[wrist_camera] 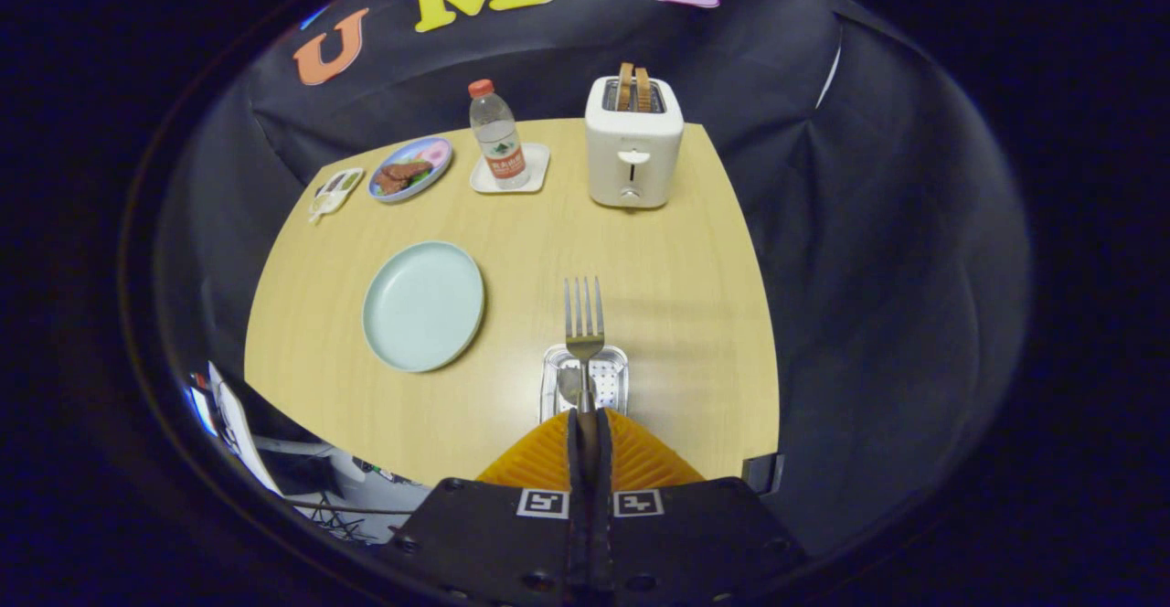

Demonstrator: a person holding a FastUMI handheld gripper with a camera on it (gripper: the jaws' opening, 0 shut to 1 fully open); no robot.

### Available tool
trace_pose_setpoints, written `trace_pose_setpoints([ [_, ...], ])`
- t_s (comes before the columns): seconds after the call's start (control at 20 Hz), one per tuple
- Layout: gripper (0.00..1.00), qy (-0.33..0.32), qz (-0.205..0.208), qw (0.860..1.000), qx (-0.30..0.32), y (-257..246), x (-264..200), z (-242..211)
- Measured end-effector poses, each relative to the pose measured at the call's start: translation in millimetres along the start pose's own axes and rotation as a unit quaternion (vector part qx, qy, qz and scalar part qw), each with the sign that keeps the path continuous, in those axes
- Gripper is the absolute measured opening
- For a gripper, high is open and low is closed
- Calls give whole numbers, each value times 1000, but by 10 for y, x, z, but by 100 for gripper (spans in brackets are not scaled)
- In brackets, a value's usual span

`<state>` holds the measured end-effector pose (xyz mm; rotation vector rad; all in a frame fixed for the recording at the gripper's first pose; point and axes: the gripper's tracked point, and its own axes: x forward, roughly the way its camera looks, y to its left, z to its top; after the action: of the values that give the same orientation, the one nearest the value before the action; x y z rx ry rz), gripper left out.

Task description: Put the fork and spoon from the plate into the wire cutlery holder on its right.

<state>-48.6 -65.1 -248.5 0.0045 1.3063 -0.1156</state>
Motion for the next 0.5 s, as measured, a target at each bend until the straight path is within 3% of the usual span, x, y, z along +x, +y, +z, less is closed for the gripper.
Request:
trace_pose_setpoints([
  [0.5,8,60,30,997,33,59,232,-263],
])
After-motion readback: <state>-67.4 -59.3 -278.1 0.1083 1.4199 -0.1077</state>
